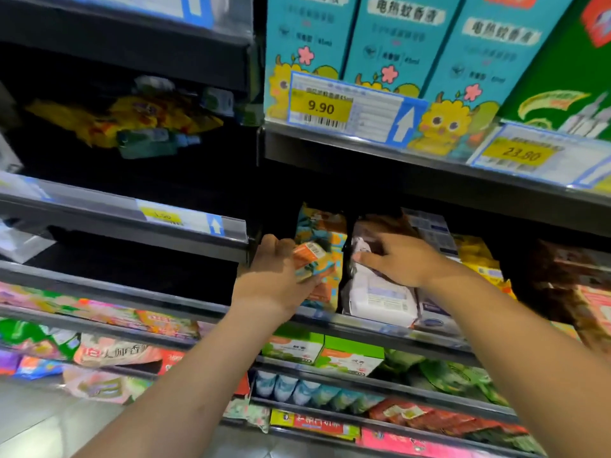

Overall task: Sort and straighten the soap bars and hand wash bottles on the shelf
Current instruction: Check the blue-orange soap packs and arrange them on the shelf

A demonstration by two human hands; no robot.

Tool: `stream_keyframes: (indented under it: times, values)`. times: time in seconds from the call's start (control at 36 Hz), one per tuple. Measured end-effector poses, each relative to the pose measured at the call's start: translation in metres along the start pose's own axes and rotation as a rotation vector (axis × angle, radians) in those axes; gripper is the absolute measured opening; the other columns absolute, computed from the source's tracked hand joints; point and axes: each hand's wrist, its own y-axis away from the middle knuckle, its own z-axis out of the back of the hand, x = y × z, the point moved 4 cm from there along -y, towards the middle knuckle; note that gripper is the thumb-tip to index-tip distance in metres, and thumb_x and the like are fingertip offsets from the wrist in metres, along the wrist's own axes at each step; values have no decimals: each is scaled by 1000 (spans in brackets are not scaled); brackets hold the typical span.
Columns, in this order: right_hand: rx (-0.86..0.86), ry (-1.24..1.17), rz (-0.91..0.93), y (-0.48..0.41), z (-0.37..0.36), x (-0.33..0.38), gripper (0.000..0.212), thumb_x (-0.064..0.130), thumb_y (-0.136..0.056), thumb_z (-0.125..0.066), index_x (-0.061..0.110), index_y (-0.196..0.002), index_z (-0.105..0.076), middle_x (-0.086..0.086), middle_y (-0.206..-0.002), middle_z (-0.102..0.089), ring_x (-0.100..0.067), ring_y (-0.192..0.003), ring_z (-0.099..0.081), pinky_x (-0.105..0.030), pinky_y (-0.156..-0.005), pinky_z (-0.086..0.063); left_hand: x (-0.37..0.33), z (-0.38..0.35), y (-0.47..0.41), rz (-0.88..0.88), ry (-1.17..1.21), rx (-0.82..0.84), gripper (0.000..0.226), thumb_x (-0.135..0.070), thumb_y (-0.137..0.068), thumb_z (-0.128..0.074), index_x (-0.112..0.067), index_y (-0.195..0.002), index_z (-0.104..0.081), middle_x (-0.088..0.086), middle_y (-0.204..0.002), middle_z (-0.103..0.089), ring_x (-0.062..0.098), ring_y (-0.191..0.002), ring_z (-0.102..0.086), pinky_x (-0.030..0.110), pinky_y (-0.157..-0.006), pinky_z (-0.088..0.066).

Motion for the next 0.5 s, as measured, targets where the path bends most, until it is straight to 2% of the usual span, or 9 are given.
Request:
stream_keyframes:
  times: [0.08, 0.19, 0.31, 0.39, 0.5]
  values:
    - [-78, 46, 51, -14, 3, 11, 72, 52, -91, -65, 28, -153, -37, -3, -159, -34, -27, -145, -30, -33, -116, -27, -2, -3, 1, 31, -30, -16, 71, -68, -90, -49, -19, -140, -37, 4, -145, -30, 25, -130, -43, 39, -103, -42]
    - [-126, 21, 33, -29, 6, 27, 73, 44, -85, -76, 27, -148, -44, -3, -152, -42, -31, -139, -36, -40, -113, -32, -5, -2, 2, 52, -5, 3, 64, -66, -90, -51, -22, -135, -42, 3, -138, -39, 27, -129, -43, 42, -102, -39]
    - [-104, 74, 10, -38, 10, 39, 72, 42, -84, -78, 28, -146, -45, -2, -150, -46, -28, -138, -41, -34, -107, -31, -4, 1, 5, 64, 12, 30, 61, -66, -90, -51, -22, -131, -45, 4, -132, -44, 27, -127, -46, 45, -104, -40]
    - [-67, 43, -9, -43, 12, 43, 70, 40, -86, -76, 29, -147, -43, -3, -148, -49, -26, -135, -45, -27, -97, -32, -4, 2, 6, 62, 43, 36, 67, -65, -91, -52, -21, -140, -39, 5, -136, -41, 28, -128, -45, 44, -105, -39]
    - [7, -55, -27, -50, 4, 44, 71, 37, -90, -74, 30, -150, -38, -4, -149, -51, -26, -130, -51, -30, -104, -41, -4, 1, 7, 46, 34, 0, 70, -63, -91, -53, -18, -142, -37, 6, -138, -42, 29, -127, -46, 44, -105, -41]
